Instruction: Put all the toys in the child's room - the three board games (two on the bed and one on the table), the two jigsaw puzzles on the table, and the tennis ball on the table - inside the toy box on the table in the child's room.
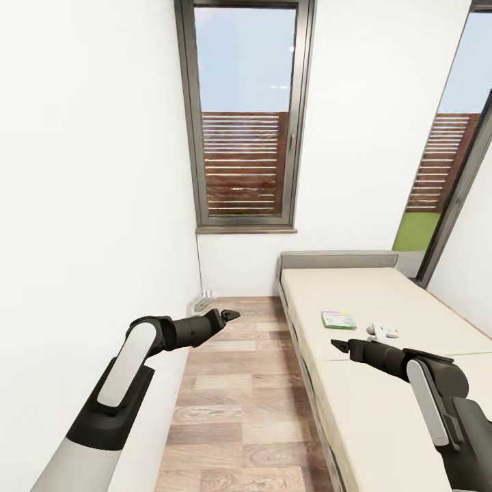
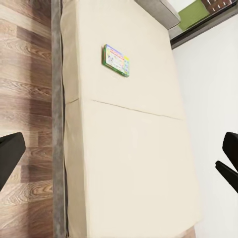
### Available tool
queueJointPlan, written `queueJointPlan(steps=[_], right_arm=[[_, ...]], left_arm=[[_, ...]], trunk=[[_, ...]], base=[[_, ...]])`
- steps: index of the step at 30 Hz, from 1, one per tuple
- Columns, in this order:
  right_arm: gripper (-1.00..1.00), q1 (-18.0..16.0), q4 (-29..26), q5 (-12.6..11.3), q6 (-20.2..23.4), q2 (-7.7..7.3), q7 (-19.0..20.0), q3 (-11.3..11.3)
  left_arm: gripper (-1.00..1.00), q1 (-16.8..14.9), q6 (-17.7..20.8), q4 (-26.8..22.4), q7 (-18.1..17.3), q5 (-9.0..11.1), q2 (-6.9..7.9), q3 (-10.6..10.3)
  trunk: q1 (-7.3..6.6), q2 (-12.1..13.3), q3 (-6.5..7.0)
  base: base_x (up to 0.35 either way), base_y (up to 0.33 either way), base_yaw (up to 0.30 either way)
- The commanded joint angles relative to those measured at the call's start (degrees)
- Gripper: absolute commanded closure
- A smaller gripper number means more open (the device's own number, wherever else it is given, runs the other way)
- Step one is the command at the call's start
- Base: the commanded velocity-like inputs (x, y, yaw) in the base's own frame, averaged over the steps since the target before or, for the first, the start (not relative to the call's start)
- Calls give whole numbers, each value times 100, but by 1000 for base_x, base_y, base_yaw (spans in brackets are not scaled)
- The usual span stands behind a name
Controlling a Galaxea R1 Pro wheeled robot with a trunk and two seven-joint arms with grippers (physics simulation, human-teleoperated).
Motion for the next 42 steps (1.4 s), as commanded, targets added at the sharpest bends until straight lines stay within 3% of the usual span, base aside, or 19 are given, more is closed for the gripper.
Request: queueJointPlan(steps=[1, 42], right_arm=[[-100, -6, -3, 27, 26, 0, 43, -8], [-100, 60, 82, -7, -5, -49, 109, -11]], left_arm=[[-100, -6, 5, -5, 60, 56, -2, 1], [-100, -14, 5, -23, 58, 68, -19, 4]], trunk=[[4, -14, -14], [4, -14, -14]], base=[[0, 9, 0], [0, 1, 0]])
